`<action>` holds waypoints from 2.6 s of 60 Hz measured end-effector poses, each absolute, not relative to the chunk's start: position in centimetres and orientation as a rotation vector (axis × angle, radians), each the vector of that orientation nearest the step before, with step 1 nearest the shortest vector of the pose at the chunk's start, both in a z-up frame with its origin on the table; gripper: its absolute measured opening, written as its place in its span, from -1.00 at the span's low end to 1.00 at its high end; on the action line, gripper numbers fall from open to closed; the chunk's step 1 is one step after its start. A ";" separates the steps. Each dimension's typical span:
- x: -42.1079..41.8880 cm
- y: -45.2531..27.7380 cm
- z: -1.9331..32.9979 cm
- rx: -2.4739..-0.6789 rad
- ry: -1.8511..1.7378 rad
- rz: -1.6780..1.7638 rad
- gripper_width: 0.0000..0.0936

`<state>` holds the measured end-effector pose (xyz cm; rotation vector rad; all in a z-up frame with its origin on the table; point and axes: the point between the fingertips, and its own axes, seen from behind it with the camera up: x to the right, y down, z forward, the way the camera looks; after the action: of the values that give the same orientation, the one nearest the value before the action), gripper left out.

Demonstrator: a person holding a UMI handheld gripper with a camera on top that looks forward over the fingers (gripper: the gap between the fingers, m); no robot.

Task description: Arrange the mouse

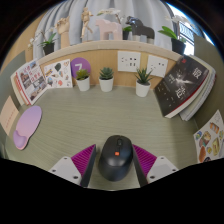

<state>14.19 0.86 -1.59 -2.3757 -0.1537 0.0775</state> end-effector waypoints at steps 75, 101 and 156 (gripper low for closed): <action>-19.2 7.9 22.6 -2.061 -0.024 0.037 -0.25; -25.2 5.0 -1.3 -2.438 -0.060 0.040 -0.22; -18.4 -10.3 21.7 -2.247 -0.048 0.076 0.84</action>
<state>-18.40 -10.35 21.70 -2.2475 -0.0476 0.0762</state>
